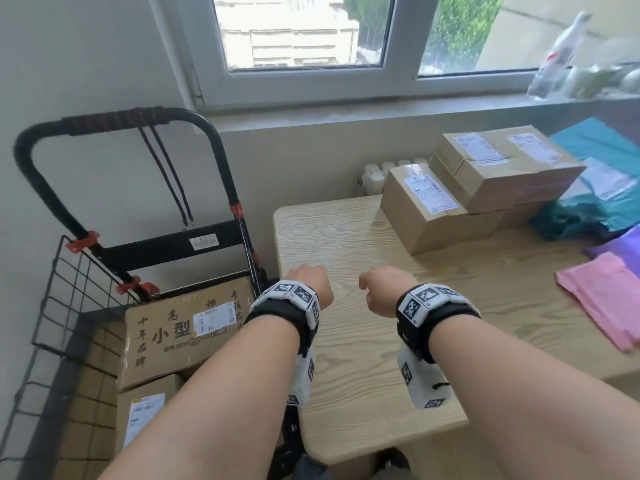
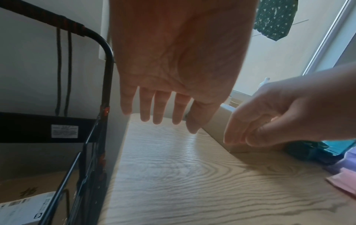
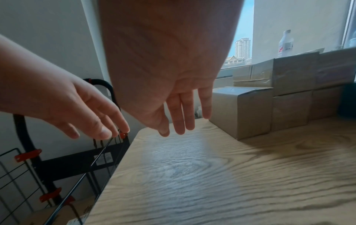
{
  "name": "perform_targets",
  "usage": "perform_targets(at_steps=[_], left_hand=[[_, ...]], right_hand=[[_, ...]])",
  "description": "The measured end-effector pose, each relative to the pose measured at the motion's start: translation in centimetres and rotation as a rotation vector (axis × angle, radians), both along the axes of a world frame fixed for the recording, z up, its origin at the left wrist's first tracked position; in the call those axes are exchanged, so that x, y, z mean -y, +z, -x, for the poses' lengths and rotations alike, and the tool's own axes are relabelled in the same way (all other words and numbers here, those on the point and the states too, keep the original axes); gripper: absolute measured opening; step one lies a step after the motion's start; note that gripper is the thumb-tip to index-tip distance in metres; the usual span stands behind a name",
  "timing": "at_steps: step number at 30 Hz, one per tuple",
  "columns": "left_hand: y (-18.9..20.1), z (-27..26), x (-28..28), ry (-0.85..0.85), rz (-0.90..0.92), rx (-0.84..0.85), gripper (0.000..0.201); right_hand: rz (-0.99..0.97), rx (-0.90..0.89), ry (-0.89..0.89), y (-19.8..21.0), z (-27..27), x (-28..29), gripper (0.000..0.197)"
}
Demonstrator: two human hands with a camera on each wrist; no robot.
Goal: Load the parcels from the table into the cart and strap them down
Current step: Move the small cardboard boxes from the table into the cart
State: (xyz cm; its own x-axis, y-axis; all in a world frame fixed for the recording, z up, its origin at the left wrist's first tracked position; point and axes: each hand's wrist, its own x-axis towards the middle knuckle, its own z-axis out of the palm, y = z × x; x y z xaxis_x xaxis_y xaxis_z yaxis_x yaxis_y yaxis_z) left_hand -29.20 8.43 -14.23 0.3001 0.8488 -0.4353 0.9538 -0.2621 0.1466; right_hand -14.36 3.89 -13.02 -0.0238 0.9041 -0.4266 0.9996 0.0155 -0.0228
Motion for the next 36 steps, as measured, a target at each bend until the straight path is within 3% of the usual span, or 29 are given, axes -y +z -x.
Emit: perform_targets(at_steps=[9, 18, 31, 36], left_hand=[[0.9, -6.6, -1.7, -0.039, -0.014, -0.020, 0.043], [2.1, -16.6, -5.7, 0.036, -0.020, -0.005, 0.043], [5.5, -32.0, -11.3, 0.107, -0.113, 0.102, 0.048], [6.2, -35.3, -13.6, 0.238, -0.095, 0.272, 0.043]], right_hand=[[-0.030, 0.024, -0.056, 1.0, -6.7, -1.7, 0.036], [-0.083, -0.016, -0.020, 2.5, -17.3, -5.9, 0.031], [-0.464, -0.123, -0.077, 7.7, -32.5, -10.9, 0.028], [-0.546, -0.146, -0.195, 7.7, -36.6, -12.7, 0.029]])
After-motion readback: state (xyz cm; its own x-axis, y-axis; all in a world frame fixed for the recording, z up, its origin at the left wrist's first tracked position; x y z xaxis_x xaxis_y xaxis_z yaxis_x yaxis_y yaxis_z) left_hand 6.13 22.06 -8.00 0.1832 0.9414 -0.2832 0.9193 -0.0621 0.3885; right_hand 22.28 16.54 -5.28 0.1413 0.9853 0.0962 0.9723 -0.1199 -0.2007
